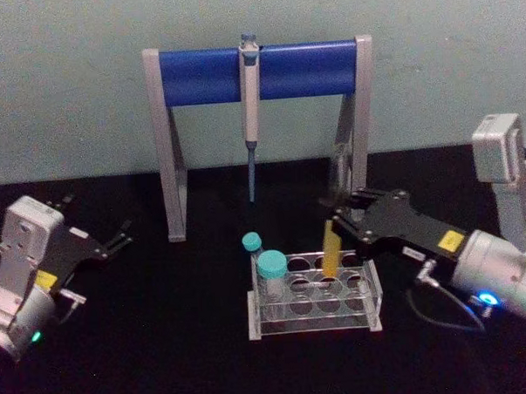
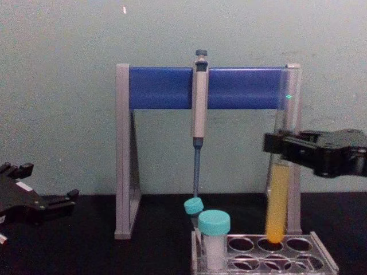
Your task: Pick up the test tube from the test tube rack, shake it, then place it back into the test tube rack.
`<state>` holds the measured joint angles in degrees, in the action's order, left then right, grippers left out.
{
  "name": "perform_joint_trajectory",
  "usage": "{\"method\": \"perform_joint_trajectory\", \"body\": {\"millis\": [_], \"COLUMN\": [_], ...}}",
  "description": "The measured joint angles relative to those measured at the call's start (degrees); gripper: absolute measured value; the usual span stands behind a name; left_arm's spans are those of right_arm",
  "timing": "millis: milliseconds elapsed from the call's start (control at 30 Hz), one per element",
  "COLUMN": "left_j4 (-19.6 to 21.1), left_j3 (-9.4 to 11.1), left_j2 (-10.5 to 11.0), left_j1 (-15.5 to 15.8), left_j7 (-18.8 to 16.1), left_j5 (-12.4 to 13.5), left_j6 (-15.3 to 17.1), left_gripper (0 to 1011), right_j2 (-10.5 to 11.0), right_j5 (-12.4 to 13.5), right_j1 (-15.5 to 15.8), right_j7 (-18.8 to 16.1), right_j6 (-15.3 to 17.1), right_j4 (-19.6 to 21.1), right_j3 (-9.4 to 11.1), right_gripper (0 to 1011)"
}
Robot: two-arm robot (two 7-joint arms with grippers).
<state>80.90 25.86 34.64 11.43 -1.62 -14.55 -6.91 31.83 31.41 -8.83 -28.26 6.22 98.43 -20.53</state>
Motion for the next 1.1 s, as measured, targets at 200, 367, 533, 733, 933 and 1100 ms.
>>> {"method": "perform_joint_trajectory", "body": {"millis": [200, 367, 533, 733, 933, 1100], "left_j4": [0.00, 0.00, 0.00, 0.00, 0.00, 0.00], "left_j3": [0.00, 0.00, 0.00, 0.00, 0.00, 0.00], "left_j2": [0.00, 0.00, 0.00, 0.00, 0.00, 0.00], "left_j1": [0.00, 0.00, 0.00, 0.00, 0.00, 0.00], "left_j7": [0.00, 0.00, 0.00, 0.00, 0.00, 0.00], "left_j5": [0.00, 0.00, 0.00, 0.00, 0.00, 0.00], "left_j6": [0.00, 0.00, 0.00, 0.00, 0.00, 0.00], "left_gripper": [1010, 1010, 1010, 1010, 1010, 1010], "right_j2": [-2.34, -3.91, -4.92, -5.23, -5.41, -5.57], "right_j5": [0.63, -1.32, -3.34, -4.16, -4.47, -4.52], "right_j1": [-3.52, -5.74, -6.72, -6.40, -6.02, -5.91], "right_j7": [-1.56, -0.24, 2.26, 3.47, 3.54, 3.26], "right_j6": [-2.57, -5.63, -6.74, -6.43, -6.02, -5.74], "right_j4": [-3.89, -6.95, -8.92, -9.29, -9.24, -9.21], "right_j3": [-2.43, -2.82, -1.96, -0.86, -0.29, 0.04], "right_gripper": [229, 229, 229, 229, 229, 229]}}
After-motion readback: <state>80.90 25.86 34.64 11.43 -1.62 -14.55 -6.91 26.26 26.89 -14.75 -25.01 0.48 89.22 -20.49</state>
